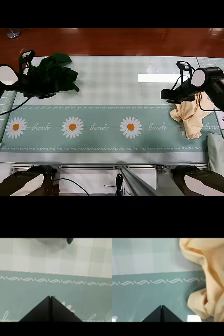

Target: Fold the shirts.

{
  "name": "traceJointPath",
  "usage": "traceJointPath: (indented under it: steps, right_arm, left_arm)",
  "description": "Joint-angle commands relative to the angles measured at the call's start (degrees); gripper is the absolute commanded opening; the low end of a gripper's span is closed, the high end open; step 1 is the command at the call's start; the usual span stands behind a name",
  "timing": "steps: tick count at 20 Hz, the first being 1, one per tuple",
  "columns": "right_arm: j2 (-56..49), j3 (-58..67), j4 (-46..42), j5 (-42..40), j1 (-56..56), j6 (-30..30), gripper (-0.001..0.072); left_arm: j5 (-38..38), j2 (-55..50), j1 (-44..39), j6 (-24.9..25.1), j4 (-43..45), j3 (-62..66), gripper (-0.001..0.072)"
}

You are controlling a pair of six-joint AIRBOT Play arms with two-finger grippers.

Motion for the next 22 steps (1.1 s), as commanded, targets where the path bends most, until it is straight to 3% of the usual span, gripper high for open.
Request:
traceJointPath:
  steps: [1,14,19,20,21,22]
  right_arm:
    - [0.0,0.1,0.0,0.0,0.0,0.0,0.0022]
    - [0.0,0.1,0.0,-0.6,0.0,0.0,0.0021]
    - [0.0,0.1,-5.4,-8.8,0.0,-0.3,0.0026]
    - [0.0,0.1,-8.2,-10.8,0.0,-0.1,0.0131]
    - [0.0,0.1,-10.7,-12.8,-0.1,0.0,0.0544]
    - [0.0,0.1,-13.9,-14.2,-0.1,-0.2,0.0639]
  left_arm:
    - [0.0,0.0,0.0,0.0,0.0,0.0,0.0024]
    - [0.0,0.0,0.0,0.0,0.0,0.0,0.0024]
    - [1.4,0.0,0.0,0.0,0.0,0.0,0.0024]
    - [4.4,0.0,0.0,0.0,0.0,0.0,0.0025]
    - [7.0,0.0,0.0,0.0,0.0,0.0,0.0029]
    - [9.6,0.0,0.0,0.0,0.0,0.0,0.014]
